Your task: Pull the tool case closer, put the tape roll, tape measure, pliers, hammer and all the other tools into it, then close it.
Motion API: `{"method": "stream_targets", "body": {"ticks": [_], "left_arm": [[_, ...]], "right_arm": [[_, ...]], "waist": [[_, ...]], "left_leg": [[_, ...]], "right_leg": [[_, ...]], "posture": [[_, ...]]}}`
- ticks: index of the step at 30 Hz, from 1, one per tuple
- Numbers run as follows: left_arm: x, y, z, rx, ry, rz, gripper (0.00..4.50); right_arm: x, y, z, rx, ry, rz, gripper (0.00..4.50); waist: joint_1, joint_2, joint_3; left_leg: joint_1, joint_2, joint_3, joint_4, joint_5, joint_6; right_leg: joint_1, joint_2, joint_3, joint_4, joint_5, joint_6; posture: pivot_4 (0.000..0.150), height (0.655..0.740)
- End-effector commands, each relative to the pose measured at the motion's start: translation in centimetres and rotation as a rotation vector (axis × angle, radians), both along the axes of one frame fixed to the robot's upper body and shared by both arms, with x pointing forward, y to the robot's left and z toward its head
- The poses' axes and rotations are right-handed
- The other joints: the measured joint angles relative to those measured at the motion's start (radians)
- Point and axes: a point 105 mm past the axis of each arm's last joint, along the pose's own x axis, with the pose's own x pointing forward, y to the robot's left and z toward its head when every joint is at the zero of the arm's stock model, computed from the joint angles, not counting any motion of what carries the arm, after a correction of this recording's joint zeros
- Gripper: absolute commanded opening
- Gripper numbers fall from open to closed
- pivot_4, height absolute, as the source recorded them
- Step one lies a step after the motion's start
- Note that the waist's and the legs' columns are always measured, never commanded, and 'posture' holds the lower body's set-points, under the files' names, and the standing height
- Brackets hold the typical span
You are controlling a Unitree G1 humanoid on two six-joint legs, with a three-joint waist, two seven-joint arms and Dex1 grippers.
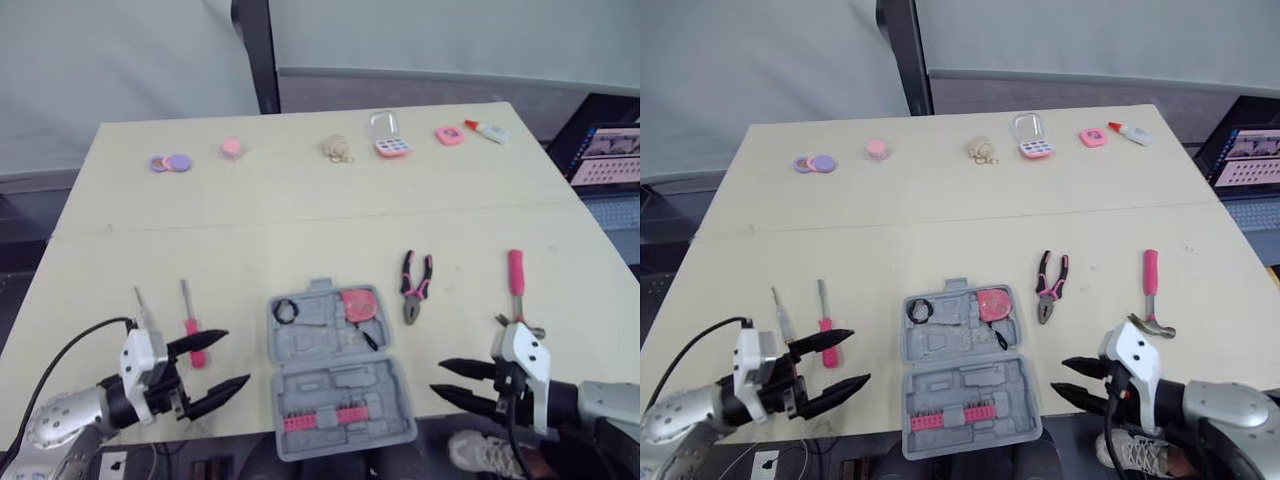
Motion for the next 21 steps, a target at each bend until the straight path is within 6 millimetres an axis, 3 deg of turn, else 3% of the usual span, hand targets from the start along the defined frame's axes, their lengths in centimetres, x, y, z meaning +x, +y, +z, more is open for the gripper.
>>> {"method": "stream_targets", "body": {"ticks": [1, 6, 21], "left_arm": [[0.1, 0.3, 0.4, 0.012, -0.035, 0.031, 4.5], [0.9, 0.1, 1.0, 0.007, -0.074, 0.029, 4.5], [-1.1, -0.2, 0.7, 0.004, -0.042, 0.024, 4.5]], "right_arm": [[0.2, -0.3, 0.2, -0.01, -0.04, -0.033, 2.2], [0.0, -0.3, 0.1, 0.013, -0.037, -0.061, 2.2], [-1.2, -0.2, -0.8, -0.001, 0.022, -0.03, 2.2]], "waist": [[0.003, 0.0, 0.0], [0.003, 0.0, 0.0], [0.001, -0.001, 0.0]], "left_leg": [[0.0, 0.0, 0.0, 0.0, 0.0, 0.0], [0.0, 0.0, -0.002, 0.0, 0.0, 0.0], [0.001, 0.0, -0.001, -0.001, 0.0, 0.0]], "right_leg": [[0.0, 0.0, 0.0, 0.0, 0.0, 0.0], [0.0, 0.0, 0.0, 0.0, 0.0, 0.0], [0.001, 0.0, 0.001, -0.001, 0.0, 0.0]], "posture": [[0.15, 0.74], [0.15, 0.74], [0.15, 0.74]]}}
